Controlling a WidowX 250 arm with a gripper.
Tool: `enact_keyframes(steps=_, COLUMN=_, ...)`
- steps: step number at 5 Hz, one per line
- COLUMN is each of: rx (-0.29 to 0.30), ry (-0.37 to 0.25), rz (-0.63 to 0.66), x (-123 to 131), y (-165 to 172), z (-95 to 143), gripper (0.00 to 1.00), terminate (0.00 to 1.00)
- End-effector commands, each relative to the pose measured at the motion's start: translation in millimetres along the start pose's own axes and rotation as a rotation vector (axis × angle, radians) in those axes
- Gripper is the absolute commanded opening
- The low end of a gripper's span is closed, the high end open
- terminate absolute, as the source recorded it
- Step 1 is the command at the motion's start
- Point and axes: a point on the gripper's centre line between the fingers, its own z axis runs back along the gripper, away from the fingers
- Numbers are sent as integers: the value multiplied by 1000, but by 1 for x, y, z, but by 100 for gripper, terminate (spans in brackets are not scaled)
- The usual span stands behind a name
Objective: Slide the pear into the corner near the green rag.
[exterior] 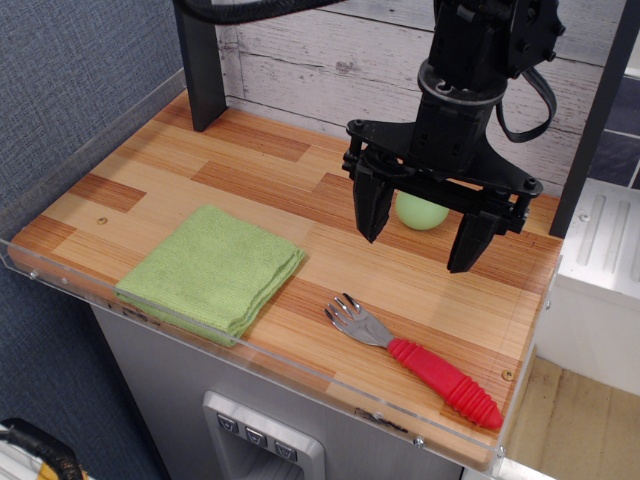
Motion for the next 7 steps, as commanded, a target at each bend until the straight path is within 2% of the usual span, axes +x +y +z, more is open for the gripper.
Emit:
enact_keyframes(steps=1, rx=0, ry=0, rz=0, x=0, y=0, z=0, gripper=100, terminate=0)
enact_keyframes(steps=3, rx=19, ry=14, rz=27, x=36, y=11, z=-3, gripper=100, terminate=0)
enact_keyframes(steps=5, rx=26, ry=-40, rz=47, x=99, y=28, z=-12, gripper=100, terminate=0)
enact_keyframes(steps=6, rx=55, ry=-37, rz=26, x=114, y=30, z=-20, gripper=100, terminate=0)
enact_keyframes(steps=7, rx=50, ry=-37, rz=27, x=118, y=33, z=-31, gripper=100, terminate=0)
